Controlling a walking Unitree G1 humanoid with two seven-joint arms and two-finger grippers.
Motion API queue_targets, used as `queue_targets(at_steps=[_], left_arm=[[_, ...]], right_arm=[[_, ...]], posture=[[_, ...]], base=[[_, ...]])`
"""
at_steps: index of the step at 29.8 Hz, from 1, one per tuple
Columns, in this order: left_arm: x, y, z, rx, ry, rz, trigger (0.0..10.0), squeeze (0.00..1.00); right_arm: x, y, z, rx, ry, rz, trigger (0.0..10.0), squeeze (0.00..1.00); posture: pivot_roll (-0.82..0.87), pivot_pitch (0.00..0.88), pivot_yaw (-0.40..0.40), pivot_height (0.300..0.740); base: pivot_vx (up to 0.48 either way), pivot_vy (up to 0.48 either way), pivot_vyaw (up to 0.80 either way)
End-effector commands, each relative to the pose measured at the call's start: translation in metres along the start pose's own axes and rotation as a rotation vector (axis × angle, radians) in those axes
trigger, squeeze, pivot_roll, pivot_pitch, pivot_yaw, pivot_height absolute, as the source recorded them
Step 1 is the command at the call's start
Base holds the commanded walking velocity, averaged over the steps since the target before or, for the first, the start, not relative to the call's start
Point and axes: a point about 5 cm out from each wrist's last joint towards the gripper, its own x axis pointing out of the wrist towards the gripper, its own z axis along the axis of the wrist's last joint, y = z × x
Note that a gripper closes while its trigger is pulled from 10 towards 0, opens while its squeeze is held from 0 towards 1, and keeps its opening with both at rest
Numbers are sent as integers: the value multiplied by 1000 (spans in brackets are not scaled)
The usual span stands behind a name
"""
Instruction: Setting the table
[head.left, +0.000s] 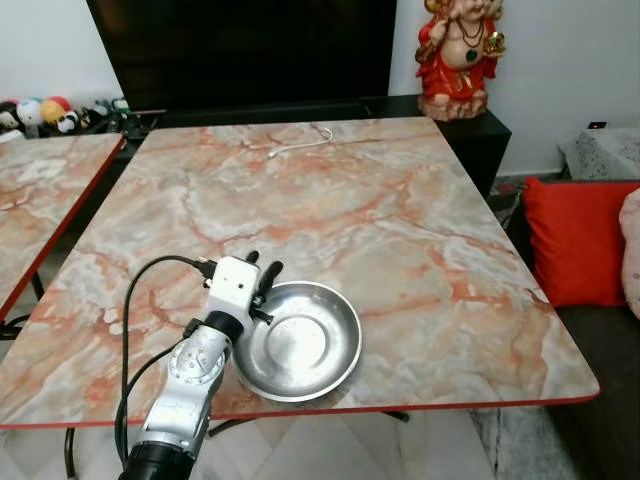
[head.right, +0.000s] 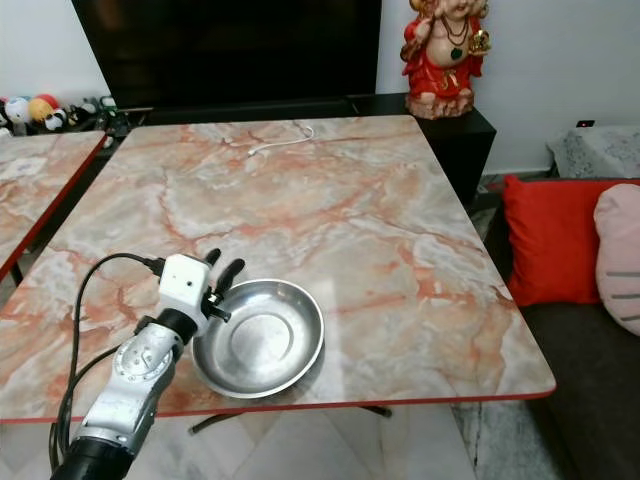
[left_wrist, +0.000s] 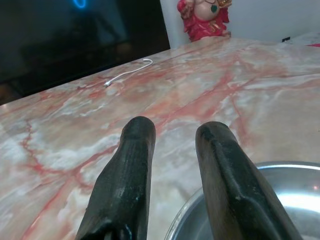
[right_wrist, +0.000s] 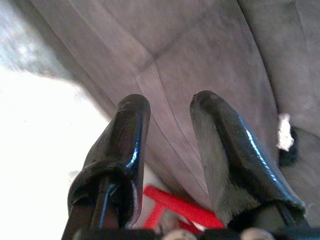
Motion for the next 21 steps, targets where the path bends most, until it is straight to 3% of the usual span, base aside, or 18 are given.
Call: queue_targets(at_steps=[1, 3, 6, 9, 10, 11, 12, 14, 15, 16, 17, 20, 21], left_arm=[[-1, 4, 0, 15, 2, 8, 10000, 0], [-2, 5, 0, 17, 1, 9, 10000, 0], [-2, 6, 0, 20, 1, 10, 10000, 0], [-2, 8, 0, 26, 0, 11, 10000, 0], [-2, 8, 0, 26, 0, 12, 10000, 0], [-2, 8, 0, 26, 0, 12, 10000, 0], [-2, 8, 0, 27, -1, 11, 10000, 0], [-1, 8, 0, 27, -2, 10, 10000, 0], [-1, 7, 0, 25, -4, 7, 10000, 0], [0, 7, 1, 26, -5, 6, 10000, 0], [1, 7, 1, 26, -8, 4, 10000, 0], [1, 7, 2, 26, -10, 4, 10000, 0], [2, 8, 3, 27, -13, 4, 10000, 0]], right_arm=[[6, -5, 23, 79, -71, 39, 10000, 0], [6, -1, 37, 145, -118, 128, 10000, 0], [4, 0, 53, 157, -200, 209, 10000, 0], [13, -25, 61, 206, -234, 133, 10000, 0], [18, -46, 60, 250, -234, 23, 10000, 0], [18, -46, 60, 250, -234, 23, 10000, 0], [21, -74, 60, 282, -267, -133, 10000, 0], [20, -89, 63, 310, -308, -212, 10000, 0], [15, -107, 71, 387, -378, -302, 10000, 0], [12, -114, 76, 406, -407, -332, 10000, 0], [7, -116, 90, 480, -496, -288, 10000, 0], [-8, -104, 117, 540, -662, -122, 10000, 0], [-28, -90, 138, 544, -826, 29, 10000, 0]], posture=[[-164, 0, -9, 740], [-158, 0, -14, 740], [-158, 0, -14, 740], [-162, 0, -14, 740], [-164, 0, -11, 740], [-164, 0, -11, 740], [-166, 0, -9, 740], [-168, 0, -2, 740], [-168, 0, -2, 740], [-171, 0, 7, 740], [-172, 0, 8, 740], [-172, 0, 8, 740], [-172, 0, 8, 740]], base=[[0, 0, 0], [0, 0, 0], [0, 0, 0], [0, 0, 0], [0, 0, 0], [0, 0, 0], [0, 0, 0], [0, 0, 0], [0, 0, 0], [0, 0, 0], [0, 0, 0], [0, 0, 0], [0, 0, 0]])
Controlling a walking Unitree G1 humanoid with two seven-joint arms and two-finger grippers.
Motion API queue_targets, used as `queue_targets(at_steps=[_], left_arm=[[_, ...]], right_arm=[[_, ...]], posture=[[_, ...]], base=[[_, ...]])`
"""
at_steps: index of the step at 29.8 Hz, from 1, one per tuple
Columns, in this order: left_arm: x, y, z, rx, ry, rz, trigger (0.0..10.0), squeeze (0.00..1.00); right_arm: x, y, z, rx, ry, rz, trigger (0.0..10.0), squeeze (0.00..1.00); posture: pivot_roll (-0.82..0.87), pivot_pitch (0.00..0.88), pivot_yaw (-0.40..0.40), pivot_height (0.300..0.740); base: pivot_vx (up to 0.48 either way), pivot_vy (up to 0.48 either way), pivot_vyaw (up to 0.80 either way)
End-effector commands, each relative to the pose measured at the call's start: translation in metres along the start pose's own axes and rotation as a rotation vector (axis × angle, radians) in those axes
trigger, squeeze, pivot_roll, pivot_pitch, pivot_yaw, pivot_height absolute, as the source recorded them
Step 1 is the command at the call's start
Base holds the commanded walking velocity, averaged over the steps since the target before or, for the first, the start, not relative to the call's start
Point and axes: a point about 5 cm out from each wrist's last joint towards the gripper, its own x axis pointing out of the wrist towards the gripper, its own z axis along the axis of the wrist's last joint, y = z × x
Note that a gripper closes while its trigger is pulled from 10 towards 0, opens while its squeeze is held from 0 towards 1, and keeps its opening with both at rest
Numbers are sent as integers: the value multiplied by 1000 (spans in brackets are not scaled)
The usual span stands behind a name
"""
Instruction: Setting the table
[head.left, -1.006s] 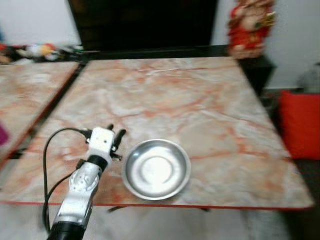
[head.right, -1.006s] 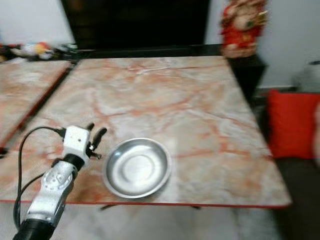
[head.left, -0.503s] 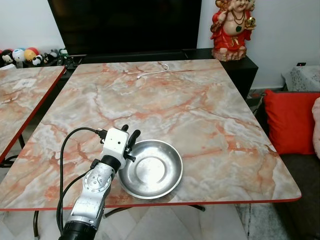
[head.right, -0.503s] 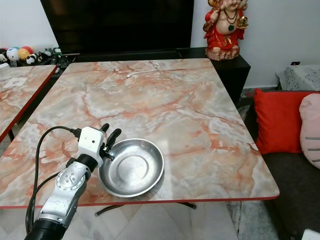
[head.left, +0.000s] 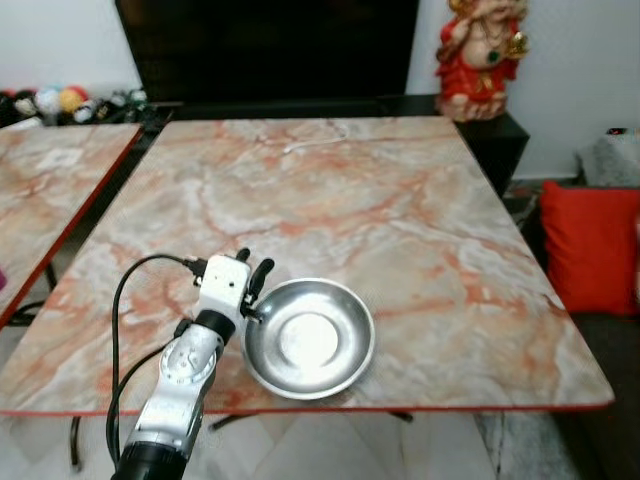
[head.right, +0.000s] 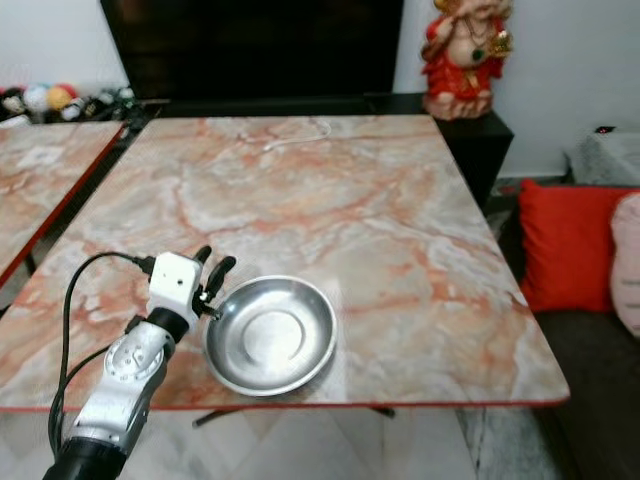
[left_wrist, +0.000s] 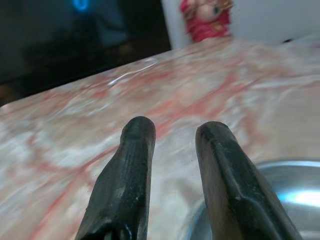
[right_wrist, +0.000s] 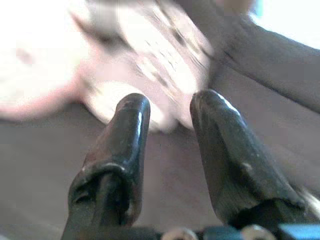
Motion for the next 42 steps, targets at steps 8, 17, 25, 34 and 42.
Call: queue_targets(at_steps=[8, 17, 25, 34, 42], left_arm=[[-1, 9, 2, 24, -10, 13, 10000, 0], [2, 8, 4, 25, -14, 5, 10000, 0], [2, 10, 3, 28, -14, 8, 10000, 0], [0, 13, 3, 32, -12, 27, 10000, 0], [1, 14, 3, 34, -13, 35, 10000, 0]], right_arm=[[-60, 70, 53, 311, -236, 560, 10000, 0], [-74, 76, 52, 300, -196, 834, 10000, 0], [-9, 15, 32, -19, -108, 186, 10000, 0], [-24, 0, -25, -358, 261, -105, 10000, 0], [-68, 56, -77, -277, 597, 106, 10000, 0]], posture=[[-146, 0, 7, 740], [-156, 0, 18, 740], [-150, 0, 13, 740], [-142, 0, 3, 740], [-138, 0, -1, 740]], base=[[0, 0, 0], [0, 0, 0], [0, 0, 0], [0, 0, 0], [0, 0, 0]])
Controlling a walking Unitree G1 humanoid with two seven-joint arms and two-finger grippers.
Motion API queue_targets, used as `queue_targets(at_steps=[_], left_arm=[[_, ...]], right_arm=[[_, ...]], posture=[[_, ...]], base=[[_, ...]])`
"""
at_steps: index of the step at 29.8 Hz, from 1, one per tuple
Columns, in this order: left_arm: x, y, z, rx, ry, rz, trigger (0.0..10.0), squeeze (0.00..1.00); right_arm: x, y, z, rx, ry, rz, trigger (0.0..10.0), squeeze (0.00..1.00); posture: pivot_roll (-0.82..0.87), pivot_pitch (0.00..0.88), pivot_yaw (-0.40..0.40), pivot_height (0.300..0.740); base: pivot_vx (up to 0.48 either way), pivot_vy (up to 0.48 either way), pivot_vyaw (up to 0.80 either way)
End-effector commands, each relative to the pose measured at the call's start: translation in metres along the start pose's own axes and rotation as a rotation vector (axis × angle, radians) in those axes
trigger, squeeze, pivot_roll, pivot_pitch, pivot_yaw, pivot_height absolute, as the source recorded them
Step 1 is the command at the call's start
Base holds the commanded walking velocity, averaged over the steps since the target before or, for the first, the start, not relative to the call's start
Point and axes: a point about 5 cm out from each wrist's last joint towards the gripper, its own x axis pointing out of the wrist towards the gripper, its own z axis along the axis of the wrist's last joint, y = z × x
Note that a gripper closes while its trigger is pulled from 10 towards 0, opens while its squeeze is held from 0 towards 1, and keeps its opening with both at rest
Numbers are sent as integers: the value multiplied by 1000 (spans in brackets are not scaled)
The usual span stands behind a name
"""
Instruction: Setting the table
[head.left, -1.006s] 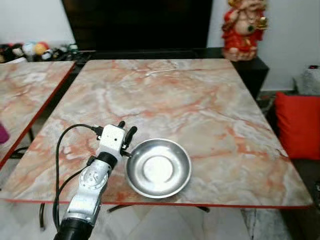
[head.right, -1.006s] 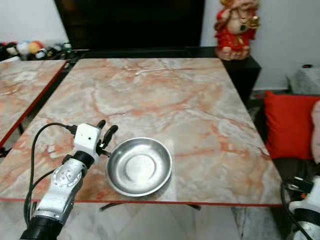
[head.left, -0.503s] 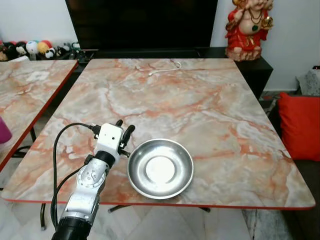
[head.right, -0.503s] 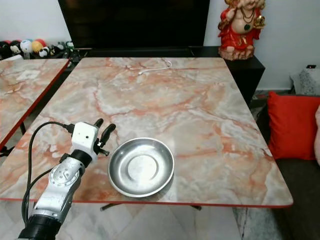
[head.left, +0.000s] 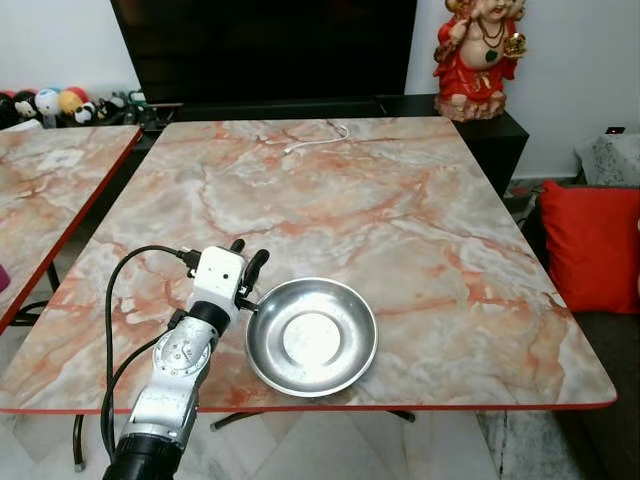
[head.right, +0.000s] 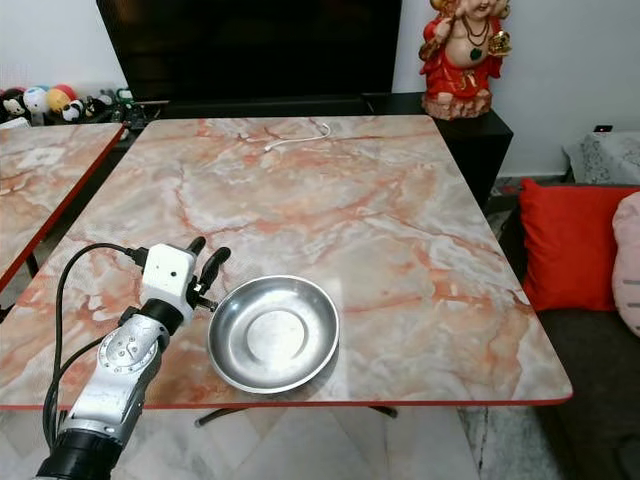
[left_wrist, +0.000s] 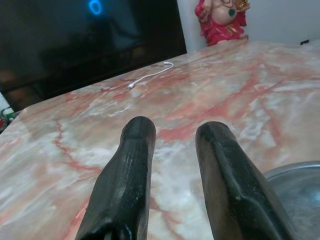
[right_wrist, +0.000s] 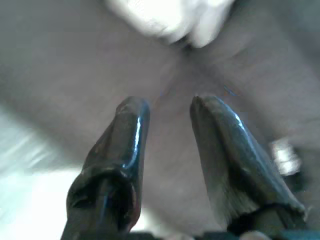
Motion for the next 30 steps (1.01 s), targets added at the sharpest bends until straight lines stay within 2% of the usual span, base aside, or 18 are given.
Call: queue_targets(at_steps=[1, 2, 3, 6, 12, 13, 14, 15, 17, 19, 20, 23, 27, 30], left_arm=[[0, 1, -1, 11, 0, 5, 10000, 0], [0, 1, -1, 11, 0, 5, 10000, 0], [0, 2, -1, 11, -1, 7, 10000, 0], [0, 3, -1, 11, 0, 10, 10000, 0], [0, 3, 0, 11, -3, 10, 10000, 0], [0, 3, 1, 11, -6, 10, 10000, 0], [0, 3, 1, 11, -6, 10, 10000, 0], [0, 4, 1, 9, -7, 12, 10000, 0], [-1, 7, 2, 5, -7, 23, 10000, 0], [-1, 8, 2, 1, -7, 29, 10000, 0], [-1, 12, 2, -2, -5, 39, 10000, 0], [-2, 14, 1, -19, 1, 53, 10000, 0], [0, 14, 3, -20, -6, 54, 10000, 0], [1, 18, 5, -50, -8, 80, 10000, 0]], right_arm=[[-8, 23, -20, -14, 111, 105, 10000, 0], [-9, 24, -21, -16, 121, 105, 10000, 0], [-10, 34, -32, -55, 179, 180, 10000, 0], [-18, 51, -48, -83, 272, 315, 10000, 0], [-39, 74, -75, -155, 371, 584, 10000, 0], [-47, 84, -78, -192, 319, 717, 10000, 0], [-47, 84, -78, -192, 319, 717, 10000, 0], [-62, 96, -84, -248, 277, 896, 10000, 0], [-73, 106, -83, -311, 185, 1054, 10000, 0], [-74, 107, -81, -305, 165, 1071, 10000, 0], [-75, 110, -76, -214, 153, 1061, 10000, 0], [-74, 112, -71, -103, 163, 1025, 10000, 0], [-78, 116, -71, -66, 173, 1048, 10000, 0], [-88, 123, -72, -52, 158, 1102, 10000, 0]], posture=[[-138, 0, -3, 740], [-138, 0, -3, 740], [-132, 0, -6, 740], [-133, 0, -5, 740], [-120, 0, -1, 740], [-113, 0, 3, 740], [-113, 0, 3, 740], [-107, 0, 3, 740], [-88, 0, 6, 740], [-85, 0, 7, 740], [-84, 0, 12, 740], [-81, 0, 17, 740], [-66, 0, 16, 740], [-63, 0, 20, 740]], base=[[0, 0, 0], [0, 0, 0], [0, 0, 0], [0, 0, 0], [0, 0, 0], [0, 0, 0], [0, 0, 0], [0, 0, 0], [0, 0, 0], [0, 0, 0], [0, 0, 0], [0, 0, 0], [0, 0, 0], [0, 0, 0]])
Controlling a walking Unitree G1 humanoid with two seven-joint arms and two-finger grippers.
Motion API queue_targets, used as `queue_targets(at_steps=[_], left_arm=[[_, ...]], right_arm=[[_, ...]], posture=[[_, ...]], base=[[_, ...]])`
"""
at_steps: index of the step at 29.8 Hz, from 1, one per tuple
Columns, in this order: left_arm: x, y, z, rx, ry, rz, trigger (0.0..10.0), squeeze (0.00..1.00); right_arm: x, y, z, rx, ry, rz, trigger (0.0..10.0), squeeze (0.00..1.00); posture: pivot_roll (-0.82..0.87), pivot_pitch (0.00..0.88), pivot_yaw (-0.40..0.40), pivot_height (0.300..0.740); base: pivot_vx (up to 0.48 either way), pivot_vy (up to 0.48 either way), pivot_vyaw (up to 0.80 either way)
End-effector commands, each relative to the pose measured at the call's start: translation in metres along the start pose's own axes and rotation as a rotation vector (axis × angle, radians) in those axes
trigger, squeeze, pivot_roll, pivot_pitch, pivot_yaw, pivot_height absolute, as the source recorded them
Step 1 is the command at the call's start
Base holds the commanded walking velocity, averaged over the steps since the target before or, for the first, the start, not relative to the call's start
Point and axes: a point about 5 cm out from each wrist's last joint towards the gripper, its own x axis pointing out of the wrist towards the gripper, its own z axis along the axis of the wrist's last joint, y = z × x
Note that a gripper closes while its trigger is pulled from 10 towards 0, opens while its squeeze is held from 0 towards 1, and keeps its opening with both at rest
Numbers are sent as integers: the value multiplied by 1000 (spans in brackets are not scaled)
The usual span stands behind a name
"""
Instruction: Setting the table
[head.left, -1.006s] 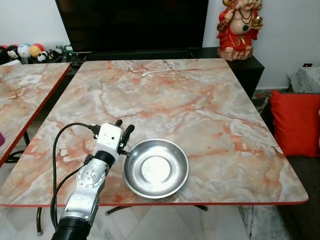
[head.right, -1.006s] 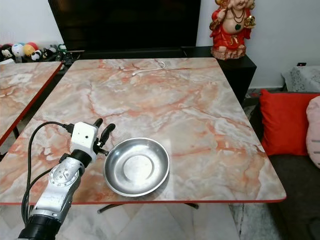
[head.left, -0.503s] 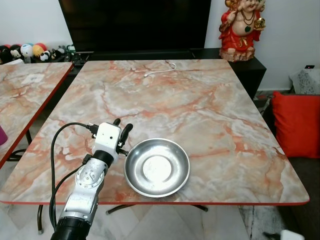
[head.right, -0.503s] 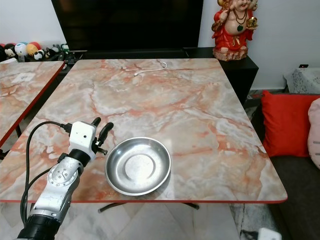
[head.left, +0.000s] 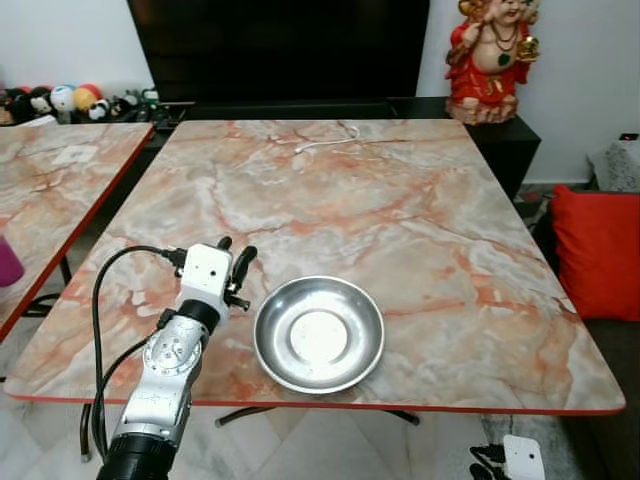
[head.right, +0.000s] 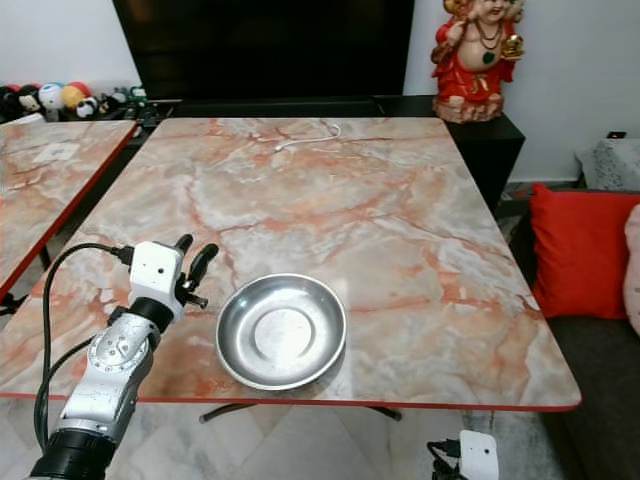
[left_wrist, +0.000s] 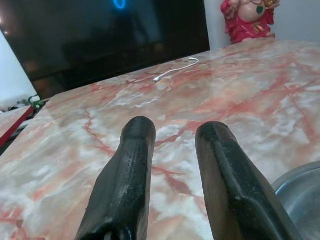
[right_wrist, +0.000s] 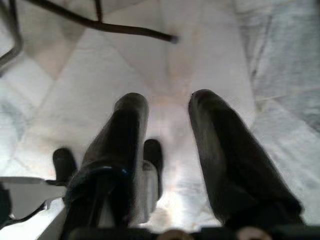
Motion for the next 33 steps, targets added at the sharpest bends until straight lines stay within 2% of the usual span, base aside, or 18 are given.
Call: queue_targets(at_steps=[1, 8, 12, 21, 25, 29, 33], left_arm=[[3, 7, 5, -33, -10, 34, 10000, 0], [2, 9, 3, -52, 2, 37, 10000, 0], [3, 7, 3, -58, 6, 31, 10000, 0], [-1, 7, -5, -122, 39, 44, 10000, 0], [-9, 8, -12, -149, 58, 74, 10000, 0], [-10, 8, -12, -144, 64, 72, 10000, 0], [-4, 5, -10, -88, 65, 3, 10000, 0]], right_arm=[[0, 5, -3, -14, 2, 22, 10000, 0], [-2, 6, -16, -26, 42, 13, 10000, 0], [-1, 2, -13, -6, 38, -23, 10000, 0], [-3, -6, -14, -20, 52, -39, 10000, 0], [-4, -7, -15, -22, 62, -43, 10000, 0], [-4, -8, -16, -14, 66, -53, 10000, 0], [-4, -6, -18, -4, 67, -55, 10000, 0]], posture=[[-68, 0, 25, 740], [-82, 0, 42, 740], [-84, 0, 48, 740], [-84, 0, 54, 740], [-85, 0, 52, 740], [-87, 0, 59, 740], [-101, 0, 79, 740]], base=[[0, 0, 0], [0, 0, 0], [0, 0, 0], [0, 0, 0], [0, 0, 0], [0, 0, 0], [0, 0, 0]])
